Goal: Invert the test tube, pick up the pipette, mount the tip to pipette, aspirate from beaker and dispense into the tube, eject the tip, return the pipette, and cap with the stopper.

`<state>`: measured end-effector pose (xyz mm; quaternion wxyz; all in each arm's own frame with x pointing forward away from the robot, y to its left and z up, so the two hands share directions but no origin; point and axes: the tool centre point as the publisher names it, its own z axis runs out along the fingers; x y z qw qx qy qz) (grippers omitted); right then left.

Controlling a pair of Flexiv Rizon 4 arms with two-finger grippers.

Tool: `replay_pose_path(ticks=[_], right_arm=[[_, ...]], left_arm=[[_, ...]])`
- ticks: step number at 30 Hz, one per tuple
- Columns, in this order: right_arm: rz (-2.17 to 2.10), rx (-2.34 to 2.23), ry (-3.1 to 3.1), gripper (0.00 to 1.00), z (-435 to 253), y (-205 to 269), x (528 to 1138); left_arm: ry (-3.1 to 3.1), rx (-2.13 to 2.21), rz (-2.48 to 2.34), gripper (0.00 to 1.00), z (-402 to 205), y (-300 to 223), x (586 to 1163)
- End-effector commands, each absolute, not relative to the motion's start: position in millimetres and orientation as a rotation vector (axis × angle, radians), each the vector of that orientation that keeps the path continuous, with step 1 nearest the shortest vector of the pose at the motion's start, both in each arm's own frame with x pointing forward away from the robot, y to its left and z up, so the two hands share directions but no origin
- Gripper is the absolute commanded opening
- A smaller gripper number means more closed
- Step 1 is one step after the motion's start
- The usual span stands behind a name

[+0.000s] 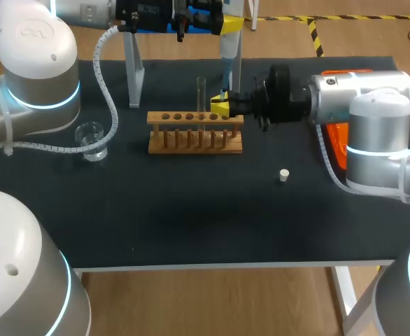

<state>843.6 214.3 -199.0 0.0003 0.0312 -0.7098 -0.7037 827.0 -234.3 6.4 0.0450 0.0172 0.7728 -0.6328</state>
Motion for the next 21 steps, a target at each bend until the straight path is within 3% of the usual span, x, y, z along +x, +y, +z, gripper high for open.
replay_pose_path(ticks=[1,21], right_arm=[[-2.212,0.1,-2.228,0.0,-198.8,212.1,844.2],[-2.209,0.113,-2.234,0.0,-195.2,212.3,845.2]], left_arm=[[2.364,0.055,-1.933,0.0,7.1,-233.4,827.4],[2.364,0.055,-1.933,0.0,7.1,-233.4,827.4]])
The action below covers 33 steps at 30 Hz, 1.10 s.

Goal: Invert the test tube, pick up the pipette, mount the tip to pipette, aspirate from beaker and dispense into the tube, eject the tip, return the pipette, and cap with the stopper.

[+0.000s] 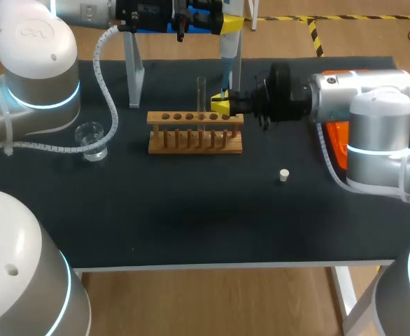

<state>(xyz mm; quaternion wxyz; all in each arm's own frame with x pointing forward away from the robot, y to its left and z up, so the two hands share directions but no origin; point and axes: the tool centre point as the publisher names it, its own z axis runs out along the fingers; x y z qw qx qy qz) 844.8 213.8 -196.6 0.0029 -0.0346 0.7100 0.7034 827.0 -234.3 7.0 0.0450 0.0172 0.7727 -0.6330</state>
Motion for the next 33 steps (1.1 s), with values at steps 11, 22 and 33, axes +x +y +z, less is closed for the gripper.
replay_pose_path(ticks=[11,22,33], right_arm=[[2.197,-0.131,2.235,0.0,-193.8,213.6,843.7],[2.199,-0.144,2.233,0.0,-193.1,214.2,839.9],[2.207,-0.147,2.225,0.0,-191.4,213.9,839.1]], left_arm=[[2.364,0.055,-1.933,0.0,7.1,-233.4,827.4],[2.364,0.055,-1.933,0.0,7.1,-233.4,827.4],[2.364,0.055,-1.933,0.0,7.1,-233.4,827.4]])
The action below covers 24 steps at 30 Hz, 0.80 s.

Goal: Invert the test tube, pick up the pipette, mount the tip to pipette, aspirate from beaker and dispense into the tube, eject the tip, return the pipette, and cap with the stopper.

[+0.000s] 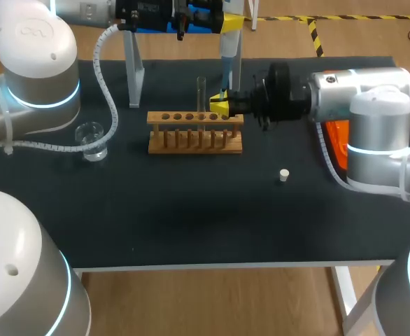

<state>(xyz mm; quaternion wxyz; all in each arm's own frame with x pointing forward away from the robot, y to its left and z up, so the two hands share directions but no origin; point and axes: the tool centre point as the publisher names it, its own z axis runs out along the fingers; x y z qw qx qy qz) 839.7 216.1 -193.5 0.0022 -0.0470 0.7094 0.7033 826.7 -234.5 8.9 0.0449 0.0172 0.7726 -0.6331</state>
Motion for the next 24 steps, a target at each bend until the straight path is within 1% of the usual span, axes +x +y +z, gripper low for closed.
replay_pose_path(ticks=[1,24], right_arm=[[2.207,-0.145,2.225,0.0,-191.5,213.2,839.3],[2.204,-0.128,2.221,0.0,-192.3,207.5,840.4]], left_arm=[[2.364,0.055,-1.933,0.0,7.1,-233.4,827.4],[2.364,0.055,-1.933,0.0,7.1,-233.4,827.4]])
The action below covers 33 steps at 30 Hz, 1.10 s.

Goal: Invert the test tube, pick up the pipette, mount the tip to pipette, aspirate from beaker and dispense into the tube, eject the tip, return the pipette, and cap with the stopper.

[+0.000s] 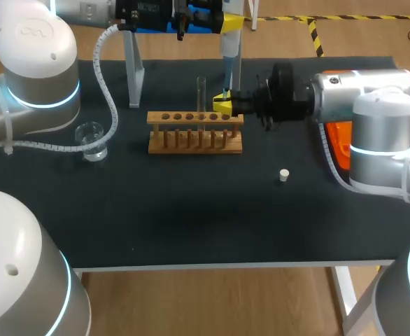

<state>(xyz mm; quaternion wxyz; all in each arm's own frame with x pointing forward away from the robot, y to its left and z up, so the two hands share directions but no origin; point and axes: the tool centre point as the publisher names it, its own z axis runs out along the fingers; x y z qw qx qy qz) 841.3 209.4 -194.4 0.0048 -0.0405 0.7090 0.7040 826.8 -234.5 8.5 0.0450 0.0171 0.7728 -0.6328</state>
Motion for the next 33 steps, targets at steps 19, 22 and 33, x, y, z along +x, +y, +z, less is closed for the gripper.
replay_pose_path(ticks=[19,22,33], right_arm=[[2.195,-0.118,2.229,0.0,-194.5,205.4,841.1],[2.195,-0.119,2.228,0.0,-194.5,205.4,841.7],[2.192,-0.127,2.233,0.0,-192.0,206.6,844.5]], left_arm=[[2.364,0.055,-1.933,0.0,7.1,-233.4,827.4],[2.364,0.055,-1.933,0.0,7.1,-233.4,827.4],[2.364,0.055,-1.933,0.0,7.1,-233.4,827.4]])
